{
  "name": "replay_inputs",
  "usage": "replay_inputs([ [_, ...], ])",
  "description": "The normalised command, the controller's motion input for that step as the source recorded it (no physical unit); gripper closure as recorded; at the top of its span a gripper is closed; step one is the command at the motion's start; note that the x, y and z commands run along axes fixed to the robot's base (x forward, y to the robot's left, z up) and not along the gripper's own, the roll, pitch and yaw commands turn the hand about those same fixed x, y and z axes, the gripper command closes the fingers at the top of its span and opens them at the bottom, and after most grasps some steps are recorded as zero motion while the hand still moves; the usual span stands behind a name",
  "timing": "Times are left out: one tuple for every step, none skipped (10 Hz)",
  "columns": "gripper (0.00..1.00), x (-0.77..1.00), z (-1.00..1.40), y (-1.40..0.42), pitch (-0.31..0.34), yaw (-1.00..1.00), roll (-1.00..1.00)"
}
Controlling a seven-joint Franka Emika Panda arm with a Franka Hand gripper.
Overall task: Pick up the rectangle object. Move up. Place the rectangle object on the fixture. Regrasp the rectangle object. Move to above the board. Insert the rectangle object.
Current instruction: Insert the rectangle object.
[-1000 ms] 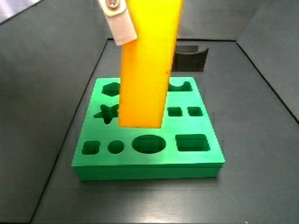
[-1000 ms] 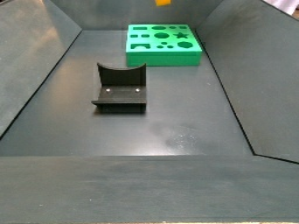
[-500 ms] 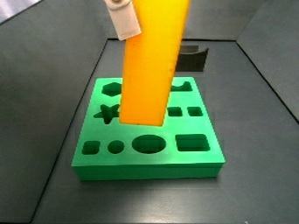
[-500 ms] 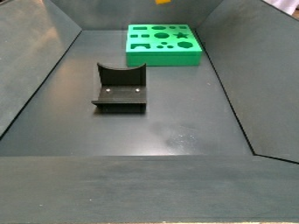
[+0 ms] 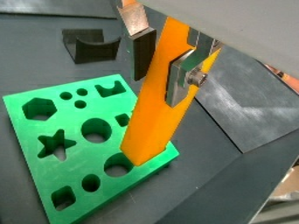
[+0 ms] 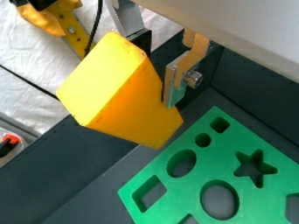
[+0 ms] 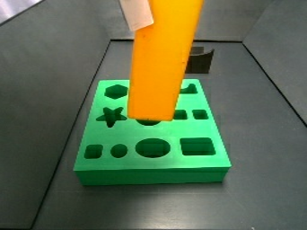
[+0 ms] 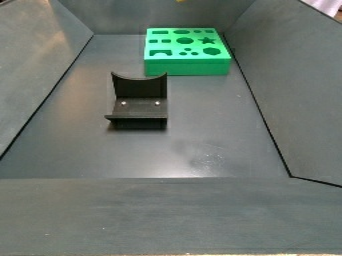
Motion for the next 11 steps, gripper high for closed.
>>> replay_inputs([
  [1.0, 0.28, 0.06, -0.13, -0.236, 0.16, 0.5],
  [1.0, 0.27, 0.06, -0.13, -0.234, 0.16, 0.5],
  [1.0, 0.27, 0.07, -0.14, -0.233, 0.16, 0.5],
  [1.0, 0.27, 0.07, -0.14, -0.233, 0.16, 0.5],
  [1.0, 0.27, 0.07, -0.14, -0.231, 0.16, 0.5],
  [1.0, 0.28, 0.07, -0.14, -0.237, 0.16, 0.5],
  [1.0, 0.29, 0.07, -0.14, -0.243, 0.16, 0.5],
  [1.0, 0.29, 0.08, -0.15, -0.243, 0.16, 0.5],
  [1.0, 0.18, 0.13, -0.15, -0.291, 0.0, 0.5],
  [1.0, 0.16, -0.02, 0.0, -0.369, -0.67, 0.27],
  [1.0, 0.23, 0.23, 0.0, -0.487, -0.54, 0.25],
])
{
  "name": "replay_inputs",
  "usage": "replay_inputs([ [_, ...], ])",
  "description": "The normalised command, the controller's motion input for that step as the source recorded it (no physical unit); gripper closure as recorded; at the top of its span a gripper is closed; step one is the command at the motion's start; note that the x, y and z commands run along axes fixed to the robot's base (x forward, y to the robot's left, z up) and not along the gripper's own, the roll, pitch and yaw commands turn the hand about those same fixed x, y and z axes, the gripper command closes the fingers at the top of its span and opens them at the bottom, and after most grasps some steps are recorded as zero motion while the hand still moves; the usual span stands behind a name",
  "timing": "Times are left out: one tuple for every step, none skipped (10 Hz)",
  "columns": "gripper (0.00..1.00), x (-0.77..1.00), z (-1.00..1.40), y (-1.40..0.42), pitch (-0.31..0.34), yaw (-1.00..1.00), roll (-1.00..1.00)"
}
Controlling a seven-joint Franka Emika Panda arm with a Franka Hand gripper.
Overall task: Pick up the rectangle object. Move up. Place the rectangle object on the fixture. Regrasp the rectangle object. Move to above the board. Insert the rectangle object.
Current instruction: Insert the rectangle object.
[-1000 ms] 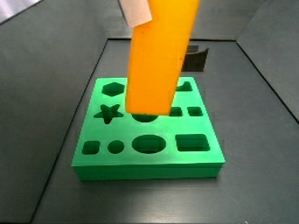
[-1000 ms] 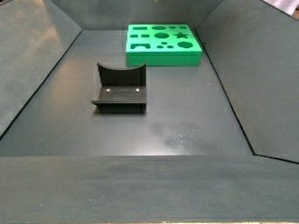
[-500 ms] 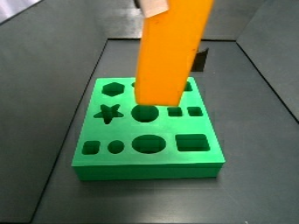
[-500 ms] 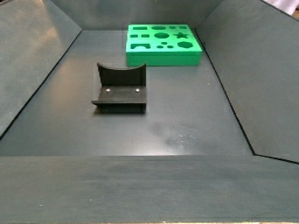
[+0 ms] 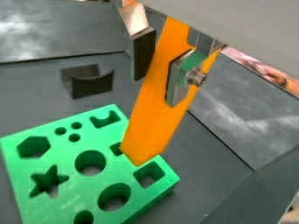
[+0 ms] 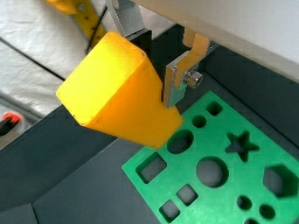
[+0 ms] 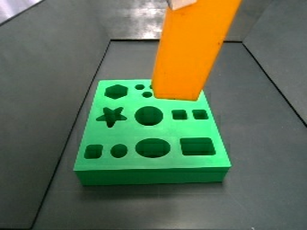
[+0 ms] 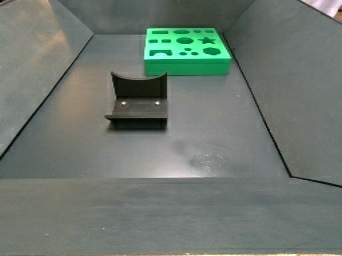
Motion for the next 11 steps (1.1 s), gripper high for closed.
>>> replay_inputs([
  [1.0, 0.26, 0.25, 0.0, -0.499, -0.52, 0.24],
  [1.0, 0.3, 0.25, 0.02, -0.5, -0.51, 0.19],
  [1.0, 0.31, 0.17, 0.05, -0.5, -0.47, 0.08],
  [1.0, 0.26, 0.16, 0.05, -0.5, -0.47, 0.09],
  [1.0, 0.14, 0.12, 0.08, -0.5, -0.41, 0.0],
  [1.0, -0.26, -0.17, 0.03, -0.474, -0.07, 0.0],
  [1.0, -0.06, -0.14, 0.02, -0.5, 0.0, 0.0],
  [1.0, 0.01, 0.1, 0.05, -0.5, 0.08, -0.04],
  [1.0, 0.0, 0.05, 0.08, -0.5, 0.18, -0.04],
  [1.0, 0.0, 0.03, 0.07, -0.5, 0.2, -0.04],
  [1.0, 0.0, 0.02, 0.06, -0.5, 0.21, -0.05],
])
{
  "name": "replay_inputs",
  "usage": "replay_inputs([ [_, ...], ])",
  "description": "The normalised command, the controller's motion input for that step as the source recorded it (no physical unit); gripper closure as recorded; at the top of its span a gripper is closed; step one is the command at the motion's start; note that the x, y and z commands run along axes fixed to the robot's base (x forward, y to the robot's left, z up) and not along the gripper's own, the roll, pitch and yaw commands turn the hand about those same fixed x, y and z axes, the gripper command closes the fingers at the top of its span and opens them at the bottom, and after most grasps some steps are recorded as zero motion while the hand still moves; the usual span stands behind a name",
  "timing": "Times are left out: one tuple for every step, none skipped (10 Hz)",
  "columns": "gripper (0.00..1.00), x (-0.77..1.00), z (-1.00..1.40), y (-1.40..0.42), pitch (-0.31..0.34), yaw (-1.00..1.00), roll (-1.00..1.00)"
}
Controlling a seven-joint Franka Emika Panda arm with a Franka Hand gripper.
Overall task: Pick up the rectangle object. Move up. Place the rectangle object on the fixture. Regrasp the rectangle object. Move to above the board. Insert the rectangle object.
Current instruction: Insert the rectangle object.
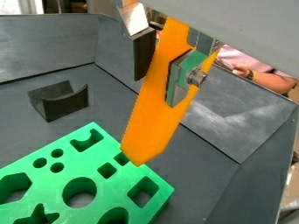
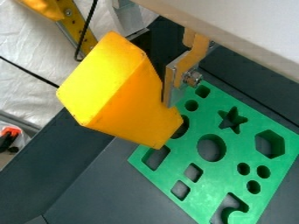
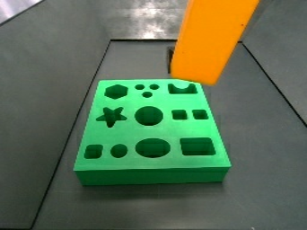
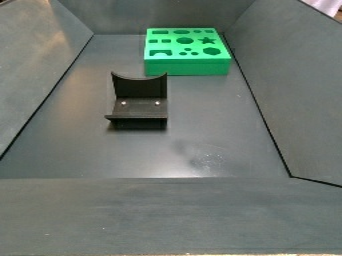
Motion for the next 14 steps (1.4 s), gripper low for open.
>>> replay_inputs([
  [1.0, 0.05, 0.0, 0.0, -0.5, 0.19, 0.0],
  [1.0, 0.09, -0.31, -0.26, -0.459, -0.02, 0.04],
  [1.0, 0.0, -0.11, -0.06, -0.14, 0.0, 0.0],
  [1.0, 0.17, -0.47, -0.13, -0.396, 0.0, 0.0],
  [1.0, 0.45, -0.22, -0.14, -0.5, 0.06, -0.02],
  [1.0, 0.46, -0.18, -0.07, -0.5, 0.13, -0.01],
  [1.0, 0.39, -0.18, -0.01, -0.5, 0.19, 0.0],
  [1.0, 0.3, -0.25, -0.03, -0.5, 0.26, 0.0],
  [1.0, 0.23, -0.31, -0.07, -0.5, 0.33, 0.0],
  [1.0, 0.22, -0.29, -0.08, -0.5, 0.34, 0.0],
  [1.0, 0.22, -0.3, -0.09, -0.5, 0.35, 0.0],
  [1.0, 0.23, -0.27, -0.08, -0.5, 0.32, 0.0],
  [1.0, 0.23, -0.25, -0.08, -0.5, 0.31, 0.0],
  [1.0, 0.24, -0.21, 0.0, -0.5, 0.34, 0.0],
])
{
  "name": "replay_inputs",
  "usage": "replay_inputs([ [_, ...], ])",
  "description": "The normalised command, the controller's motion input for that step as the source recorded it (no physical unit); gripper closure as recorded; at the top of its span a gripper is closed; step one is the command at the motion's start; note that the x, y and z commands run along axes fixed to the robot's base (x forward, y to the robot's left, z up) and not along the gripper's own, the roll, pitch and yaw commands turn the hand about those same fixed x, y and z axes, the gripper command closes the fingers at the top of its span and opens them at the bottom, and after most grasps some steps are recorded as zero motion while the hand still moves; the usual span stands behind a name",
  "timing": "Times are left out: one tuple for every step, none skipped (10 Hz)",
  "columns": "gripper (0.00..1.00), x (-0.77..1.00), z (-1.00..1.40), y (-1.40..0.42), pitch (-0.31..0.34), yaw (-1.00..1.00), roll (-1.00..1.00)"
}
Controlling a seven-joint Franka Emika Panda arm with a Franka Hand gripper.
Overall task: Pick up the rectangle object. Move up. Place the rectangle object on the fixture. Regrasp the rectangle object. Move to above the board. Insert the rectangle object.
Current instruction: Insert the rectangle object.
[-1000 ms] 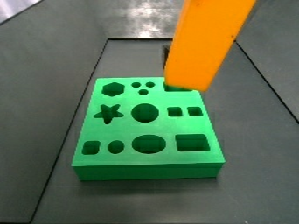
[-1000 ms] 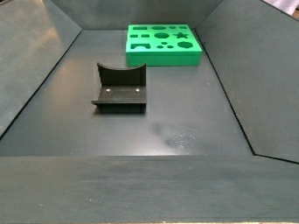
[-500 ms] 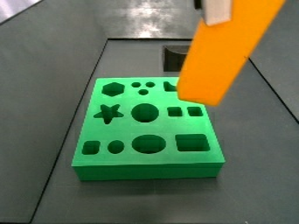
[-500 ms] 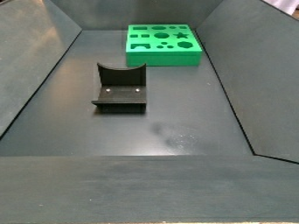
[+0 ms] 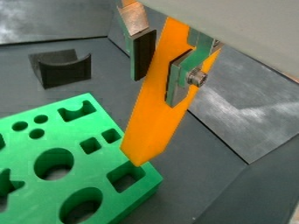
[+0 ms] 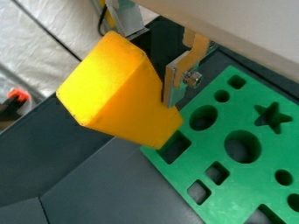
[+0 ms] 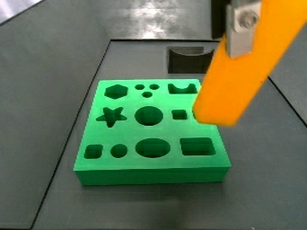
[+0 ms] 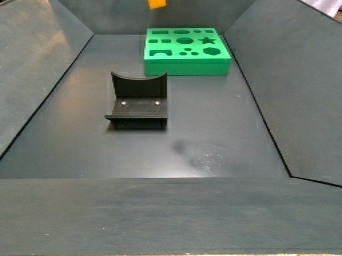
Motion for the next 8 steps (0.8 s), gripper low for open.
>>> replay_inputs([
  [1.0, 0.1, -0.19, 0.07, -0.5, 0.57, -0.05],
  [1.0, 0.0, -0.17, 0.11, -0.5, 0.66, 0.0],
  [1.0, 0.0, -0.1, 0.05, -0.5, 0.57, 0.0],
  [1.0, 0.0, 0.0, -0.03, -0.5, 0.09, 0.05],
  [1.0, 0.0, 0.12, -0.12, -0.5, -0.07, 0.06],
  [1.0, -0.21, 0.0, -0.12, -0.5, -0.12, 0.02],
  [1.0, -0.06, 0.0, 0.0, -0.08, -0.06, 0.0],
  [1.0, 0.4, -0.26, 0.18, -0.057, 0.0, -0.03],
])
